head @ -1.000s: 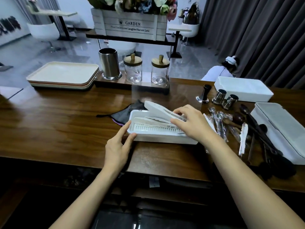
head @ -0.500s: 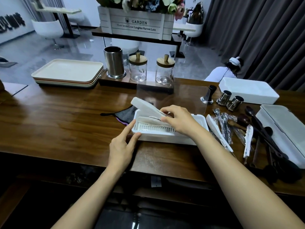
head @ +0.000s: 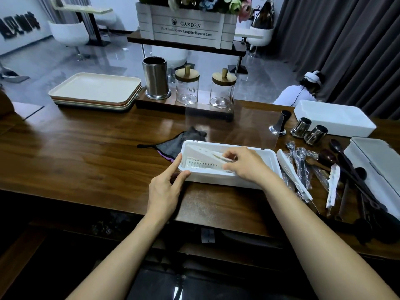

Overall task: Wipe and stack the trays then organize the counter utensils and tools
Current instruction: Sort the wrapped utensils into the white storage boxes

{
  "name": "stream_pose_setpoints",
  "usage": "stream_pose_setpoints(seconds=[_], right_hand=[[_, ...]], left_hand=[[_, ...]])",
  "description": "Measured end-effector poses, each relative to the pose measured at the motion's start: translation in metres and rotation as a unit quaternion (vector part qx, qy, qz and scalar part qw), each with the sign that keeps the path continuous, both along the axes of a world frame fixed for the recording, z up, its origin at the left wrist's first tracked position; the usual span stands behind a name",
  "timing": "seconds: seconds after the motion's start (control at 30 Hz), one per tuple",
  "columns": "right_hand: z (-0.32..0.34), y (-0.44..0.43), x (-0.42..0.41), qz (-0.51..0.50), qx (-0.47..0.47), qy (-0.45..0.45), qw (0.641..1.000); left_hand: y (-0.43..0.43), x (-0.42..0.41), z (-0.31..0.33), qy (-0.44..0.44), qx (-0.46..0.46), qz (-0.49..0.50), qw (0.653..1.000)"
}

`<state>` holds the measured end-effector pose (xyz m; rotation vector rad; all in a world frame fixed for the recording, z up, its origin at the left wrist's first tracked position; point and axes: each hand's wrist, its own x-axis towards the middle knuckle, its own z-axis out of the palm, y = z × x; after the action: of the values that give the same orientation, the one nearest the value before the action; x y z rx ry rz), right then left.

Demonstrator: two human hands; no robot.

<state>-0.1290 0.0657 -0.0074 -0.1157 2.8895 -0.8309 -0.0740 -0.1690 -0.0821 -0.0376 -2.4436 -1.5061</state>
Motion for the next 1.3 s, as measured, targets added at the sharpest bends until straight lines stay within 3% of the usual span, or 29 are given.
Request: stream_pose_setpoints(seconds=[0.17, 0.33, 0.53, 0.77, 0.93, 1.17, 1.3], right_hand=[[0.011, 0.005, -0.002, 0.009, 0.107, -0.032, 0.994], [0.018, 0.002, -0.003, 0.027, 0.195, 0.006, 0.98], [0.015, 0.007, 0.009, 0.04, 0.059, -0.009, 0.997], [0.006, 0.006, 0.015, 0.054, 0.018, 0.022, 0.998], [0.009, 0.003, 0.01, 0.022, 0.066, -0.028, 0.997], [0.008, -0.006, 0.014, 0.008, 0.091, -0.018, 0.996], [0.004, -0.007, 0.019, -0.048, 0.029, 0.002, 0.998]], left_hand=[[0.0, 0.001, 0.002, -0.002, -0.004, -0.003, 1.0], [0.001, 0.0, 0.001, 0.002, 0.01, 0.006, 1.0], [0.001, 0.001, 0.002, 0.009, 0.006, 0.003, 1.0], [0.001, 0.002, 0.002, 0.013, 0.008, 0.0, 1.0], [0.002, 0.004, 0.0, 0.02, -0.01, -0.006, 1.0], [0.005, 0.007, 0.008, 0.02, -0.029, 0.009, 0.999], [0.003, 0.008, 0.009, 0.018, -0.022, 0.012, 1.0]])
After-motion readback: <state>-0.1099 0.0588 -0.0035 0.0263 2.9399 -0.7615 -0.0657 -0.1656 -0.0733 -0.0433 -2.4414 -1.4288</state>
